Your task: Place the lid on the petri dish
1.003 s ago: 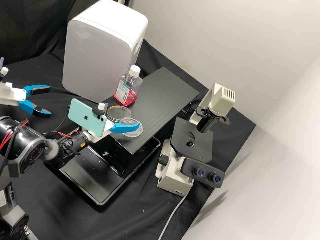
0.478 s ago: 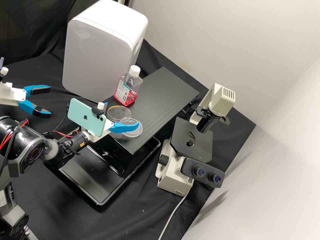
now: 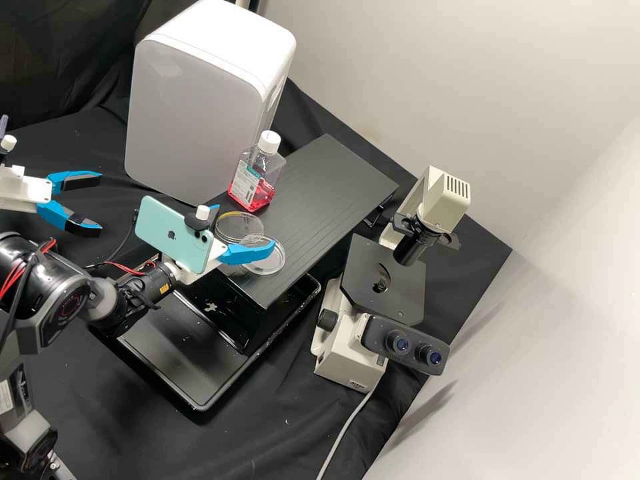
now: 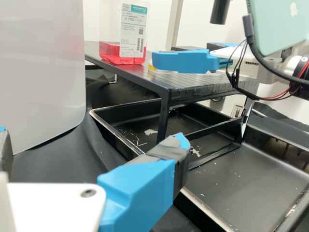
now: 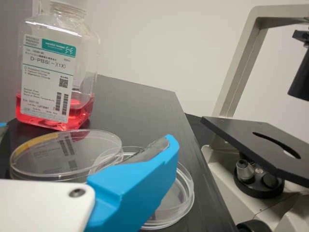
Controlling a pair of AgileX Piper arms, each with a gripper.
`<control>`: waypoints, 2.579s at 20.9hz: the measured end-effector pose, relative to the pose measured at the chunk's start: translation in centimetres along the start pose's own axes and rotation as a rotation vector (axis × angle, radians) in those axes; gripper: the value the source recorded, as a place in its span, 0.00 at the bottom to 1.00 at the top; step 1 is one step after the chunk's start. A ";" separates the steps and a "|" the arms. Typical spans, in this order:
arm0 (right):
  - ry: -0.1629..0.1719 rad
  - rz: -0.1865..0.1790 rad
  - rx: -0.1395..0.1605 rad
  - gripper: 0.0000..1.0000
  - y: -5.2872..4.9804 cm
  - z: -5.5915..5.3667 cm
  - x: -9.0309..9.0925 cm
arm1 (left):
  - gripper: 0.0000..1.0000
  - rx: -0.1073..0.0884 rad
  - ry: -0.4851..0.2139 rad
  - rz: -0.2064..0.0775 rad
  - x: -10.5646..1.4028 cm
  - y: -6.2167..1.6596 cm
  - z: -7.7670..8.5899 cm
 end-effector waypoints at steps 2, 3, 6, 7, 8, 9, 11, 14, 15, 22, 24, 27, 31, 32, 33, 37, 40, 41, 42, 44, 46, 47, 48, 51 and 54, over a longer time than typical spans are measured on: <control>0.000 0.000 0.004 0.00 0.0 0.0 0.0 | 1.00 0.000 0.000 0.000 0.0 0.00 0.0; 0.000 0.000 0.006 0.00 0.0 0.0 0.0 | 1.00 0.000 0.000 0.000 0.0 0.00 0.0; 0.000 0.000 0.015 0.00 0.0 0.0 0.0 | 1.00 0.001 -0.004 -0.001 0.0 -0.03 0.1; 0.000 0.000 0.015 0.00 0.0 0.0 0.0 | 1.00 0.001 -0.004 -0.002 0.0 -0.03 0.1; 0.000 0.000 0.019 0.00 0.0 0.0 0.0 | 1.00 0.001 -0.005 -0.003 0.0 -0.07 0.1; 0.000 0.000 0.022 0.00 0.0 0.0 0.0 | 1.00 0.003 -0.006 -0.008 0.0 -0.17 0.1; 0.000 0.000 0.022 0.00 0.0 0.0 0.0 | 1.00 0.006 -0.004 -0.014 0.1 -0.31 0.1; 0.000 0.000 0.022 0.00 0.0 0.0 0.0 | 1.00 0.007 -0.003 -0.019 0.1 -0.41 0.1; 0.000 0.000 0.022 0.00 0.0 0.0 0.0 | 1.00 0.007 -0.002 -0.021 0.1 -0.46 0.0; 0.000 0.000 0.022 1.00 0.0 0.0 0.0 | 1.00 0.006 -0.006 -0.015 0.3 -0.35 0.2; 0.000 0.000 0.022 1.00 0.0 0.0 0.0 | 1.00 0.006 -0.006 -0.015 0.3 -0.36 0.2; 0.000 0.000 0.022 1.00 0.0 0.0 0.0 | 1.00 0.006 -0.006 -0.015 0.3 -0.36 0.2; 0.000 0.000 0.022 1.00 0.0 0.0 0.0 | 1.00 0.006 -0.006 -0.015 0.3 -0.36 0.2; 0.000 0.000 0.022 1.00 0.0 0.0 0.0 | 1.00 0.006 -0.006 -0.015 0.3 -0.36 0.2; 0.000 0.000 0.022 1.00 0.0 0.0 0.0 | 1.00 0.006 -0.006 -0.015 0.3 -0.36 0.2; 0.000 0.000 0.022 1.00 0.0 0.0 0.0 | 1.00 0.006 -0.006 -0.015 0.3 -0.36 0.2; 0.000 0.000 0.022 1.00 0.0 0.0 0.0 | 1.00 0.006 -0.006 -0.015 0.3 -0.36 0.2; 0.000 0.000 0.022 1.00 0.0 0.0 0.0 | 1.00 0.006 -0.006 -0.015 0.3 -0.36 0.2; 0.000 0.000 0.022 1.00 0.0 0.0 0.0 | 1.00 0.006 -0.006 -0.015 0.3 -0.36 0.2; 0.000 0.000 0.022 1.00 0.0 0.0 0.0 | 1.00 0.006 -0.006 -0.015 0.3 -0.36 0.2; 0.000 0.000 0.022 1.00 0.0 0.0 0.0 | 1.00 0.006 -0.006 -0.015 0.3 -0.36 0.2; 0.002 -0.002 0.022 1.00 0.0 -0.1 0.0 | 1.00 0.006 -0.006 -0.015 0.3 -0.36 0.2; 0.006 -0.004 0.022 1.00 -0.1 -0.2 0.0 | 1.00 0.006 -0.006 -0.015 0.3 -0.36 0.2; 0.021 -0.012 0.023 1.00 -0.3 -0.6 0.0 | 1.00 0.006 -0.006 -0.015 0.3 -0.36 0.2; 0.032 -0.018 0.004 1.00 -0.6 -1.0 0.3 | 1.00 0.006 -0.007 -0.015 0.3 -0.37 0.2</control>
